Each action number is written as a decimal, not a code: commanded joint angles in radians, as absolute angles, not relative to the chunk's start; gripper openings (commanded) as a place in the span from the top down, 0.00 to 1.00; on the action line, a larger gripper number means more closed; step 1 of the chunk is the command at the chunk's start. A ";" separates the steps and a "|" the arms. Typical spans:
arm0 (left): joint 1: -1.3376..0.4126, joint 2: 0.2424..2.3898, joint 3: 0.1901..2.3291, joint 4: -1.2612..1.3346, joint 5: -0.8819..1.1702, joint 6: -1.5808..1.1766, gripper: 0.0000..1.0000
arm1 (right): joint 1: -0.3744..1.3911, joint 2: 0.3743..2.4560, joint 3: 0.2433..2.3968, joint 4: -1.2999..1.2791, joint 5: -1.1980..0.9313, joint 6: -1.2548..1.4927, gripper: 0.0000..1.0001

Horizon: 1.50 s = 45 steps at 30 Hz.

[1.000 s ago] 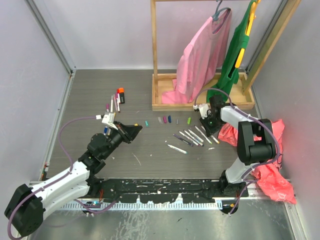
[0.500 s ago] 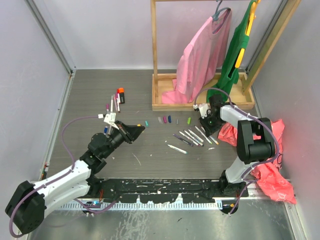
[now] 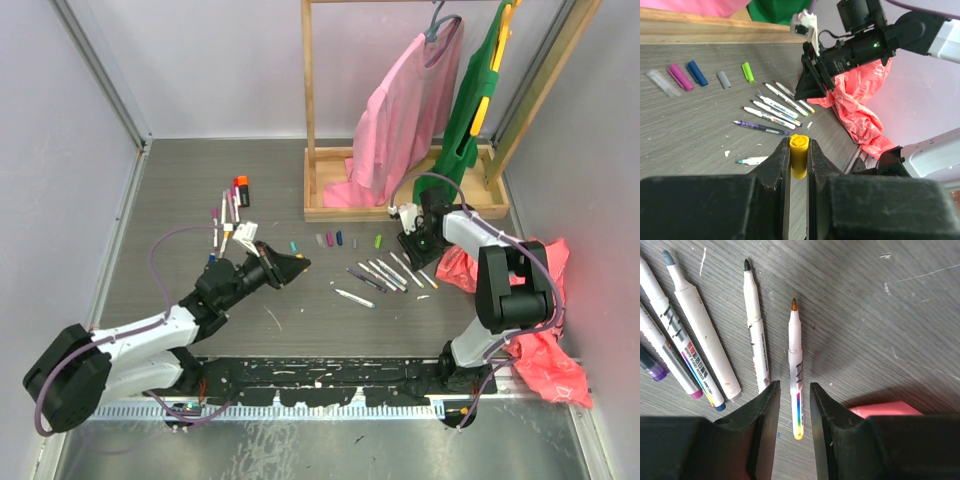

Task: Open the pen caps
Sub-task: Place the pen at the center of the board, then place the pen cap at the center of the board.

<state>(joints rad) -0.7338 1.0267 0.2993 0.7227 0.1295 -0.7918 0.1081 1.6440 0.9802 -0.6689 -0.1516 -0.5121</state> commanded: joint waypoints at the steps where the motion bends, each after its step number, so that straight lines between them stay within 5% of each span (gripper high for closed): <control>1: -0.789 1.094 0.372 0.820 0.097 -0.778 1.00 | 0.103 1.543 0.995 -0.639 -0.145 -0.495 0.63; 13: -0.941 1.452 0.592 0.859 -0.028 -0.794 1.00 | 0.095 1.350 0.969 -0.589 -0.200 -0.491 0.62; 24: -1.026 1.833 0.877 0.891 -0.252 -0.954 1.00 | 0.085 1.140 0.880 -0.408 -0.039 -0.425 0.59; 36: -1.026 2.083 1.413 0.129 -0.396 -1.093 1.00 | 0.077 1.090 0.860 -0.359 0.015 -0.408 0.59; 45: -1.024 2.278 1.765 -0.157 -0.393 -1.036 0.98 | 0.077 1.052 0.846 -0.329 0.034 -0.400 0.59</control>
